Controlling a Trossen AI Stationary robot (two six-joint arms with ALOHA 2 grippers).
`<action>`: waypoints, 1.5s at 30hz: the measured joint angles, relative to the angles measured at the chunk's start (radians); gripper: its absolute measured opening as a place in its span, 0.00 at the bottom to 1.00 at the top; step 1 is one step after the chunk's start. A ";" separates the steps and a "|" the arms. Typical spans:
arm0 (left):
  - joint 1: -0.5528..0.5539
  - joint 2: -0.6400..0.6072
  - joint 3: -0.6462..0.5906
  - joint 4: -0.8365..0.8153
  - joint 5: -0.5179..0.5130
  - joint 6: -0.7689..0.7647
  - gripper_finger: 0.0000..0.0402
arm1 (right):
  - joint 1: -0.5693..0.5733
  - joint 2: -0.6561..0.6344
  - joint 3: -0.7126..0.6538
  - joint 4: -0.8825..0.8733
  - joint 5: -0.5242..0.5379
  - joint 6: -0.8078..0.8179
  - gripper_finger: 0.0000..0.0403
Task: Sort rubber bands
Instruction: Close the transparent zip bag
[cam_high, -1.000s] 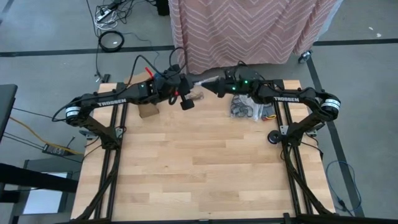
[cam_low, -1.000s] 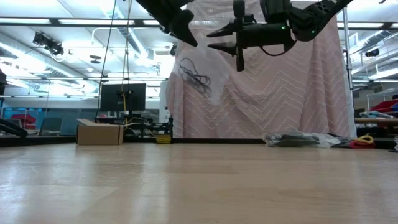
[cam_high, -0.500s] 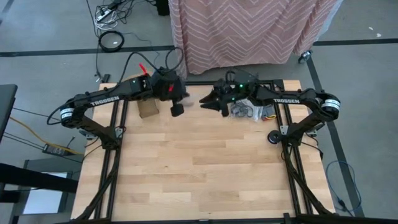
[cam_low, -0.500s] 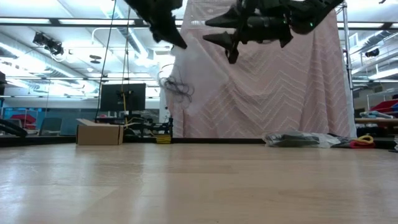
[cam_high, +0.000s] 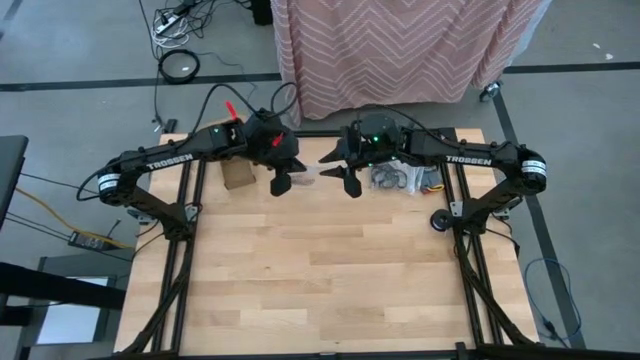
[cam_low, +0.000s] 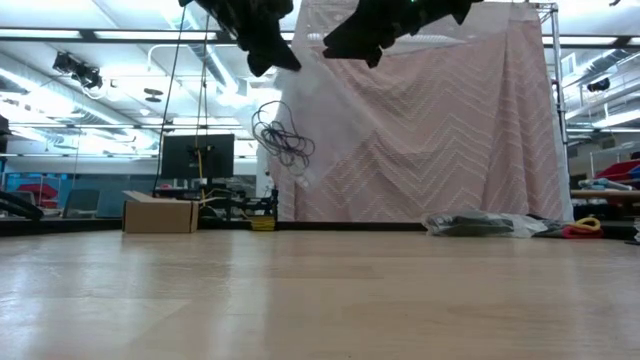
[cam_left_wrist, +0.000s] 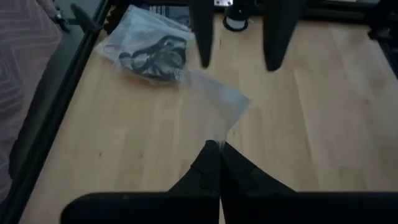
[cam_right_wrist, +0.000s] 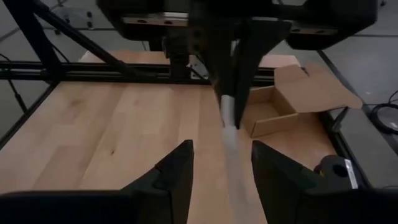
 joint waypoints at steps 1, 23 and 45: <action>-0.001 0.000 0.000 0.005 0.004 -0.003 0.00 | -0.001 0.000 0.000 -0.001 0.000 0.000 0.36; -0.036 0.018 0.001 0.058 0.036 -0.053 0.00 | 0.000 0.001 0.000 0.005 -0.041 0.030 0.23; -0.049 0.027 0.069 0.059 -0.038 -0.036 0.00 | 0.000 0.002 0.004 -0.045 -0.044 0.105 0.05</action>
